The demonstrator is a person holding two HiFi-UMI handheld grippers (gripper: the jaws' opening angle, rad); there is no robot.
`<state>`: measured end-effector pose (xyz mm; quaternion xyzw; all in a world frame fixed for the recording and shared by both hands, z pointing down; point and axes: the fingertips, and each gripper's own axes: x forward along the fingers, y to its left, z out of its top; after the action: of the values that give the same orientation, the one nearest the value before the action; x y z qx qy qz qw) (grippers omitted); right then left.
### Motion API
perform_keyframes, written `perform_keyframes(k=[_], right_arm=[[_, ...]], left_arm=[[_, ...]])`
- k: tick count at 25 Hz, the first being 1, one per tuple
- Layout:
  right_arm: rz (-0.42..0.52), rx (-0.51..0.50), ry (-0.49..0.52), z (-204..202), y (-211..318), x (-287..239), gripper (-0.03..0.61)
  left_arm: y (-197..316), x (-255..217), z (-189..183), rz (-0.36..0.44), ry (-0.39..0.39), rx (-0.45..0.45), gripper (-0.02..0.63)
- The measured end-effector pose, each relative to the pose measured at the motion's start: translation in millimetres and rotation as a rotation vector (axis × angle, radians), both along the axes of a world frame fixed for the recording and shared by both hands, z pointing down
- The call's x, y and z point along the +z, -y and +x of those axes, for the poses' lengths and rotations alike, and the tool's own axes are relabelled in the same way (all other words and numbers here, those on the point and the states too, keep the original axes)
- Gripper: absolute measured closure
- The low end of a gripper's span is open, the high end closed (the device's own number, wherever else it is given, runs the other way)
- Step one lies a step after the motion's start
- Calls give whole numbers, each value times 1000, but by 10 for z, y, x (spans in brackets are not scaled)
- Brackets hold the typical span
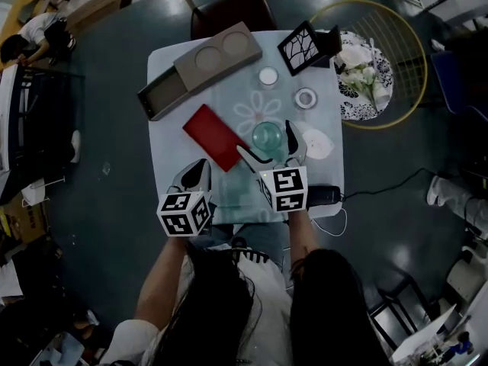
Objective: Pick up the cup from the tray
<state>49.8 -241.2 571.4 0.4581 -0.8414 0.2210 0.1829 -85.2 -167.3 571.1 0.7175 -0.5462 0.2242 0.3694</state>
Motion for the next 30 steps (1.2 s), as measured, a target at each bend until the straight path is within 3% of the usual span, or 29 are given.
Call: perform_keyframes(k=[4, 8, 10, 13, 18, 21, 30], right_arm=[[69, -7, 22, -36, -8, -376, 2], [69, -9, 17, -13, -97, -491, 24], [63, -16, 7, -18, -163, -533, 93], [66, -18, -20, -37, -254, -587, 258], [73, -18, -38, -148, -400, -680, 421], [72, -11, -50, -221, -489, -724, 555], [23, -47, -74, -376, -789, -665, 555]], left_arm=[[18, -99, -46, 30, -10, -41, 614], [19, -197, -71, 67, 4, -37, 614], [18, -252, -85, 85, -3, -48, 614], [-3, -325, -74, 110, -11, -57, 614], [-64, -418, 14, 140, -24, -45, 614], [-105, -472, 70, 157, -29, -31, 614], [-249, -595, 143, 196, -31, -14, 614]])
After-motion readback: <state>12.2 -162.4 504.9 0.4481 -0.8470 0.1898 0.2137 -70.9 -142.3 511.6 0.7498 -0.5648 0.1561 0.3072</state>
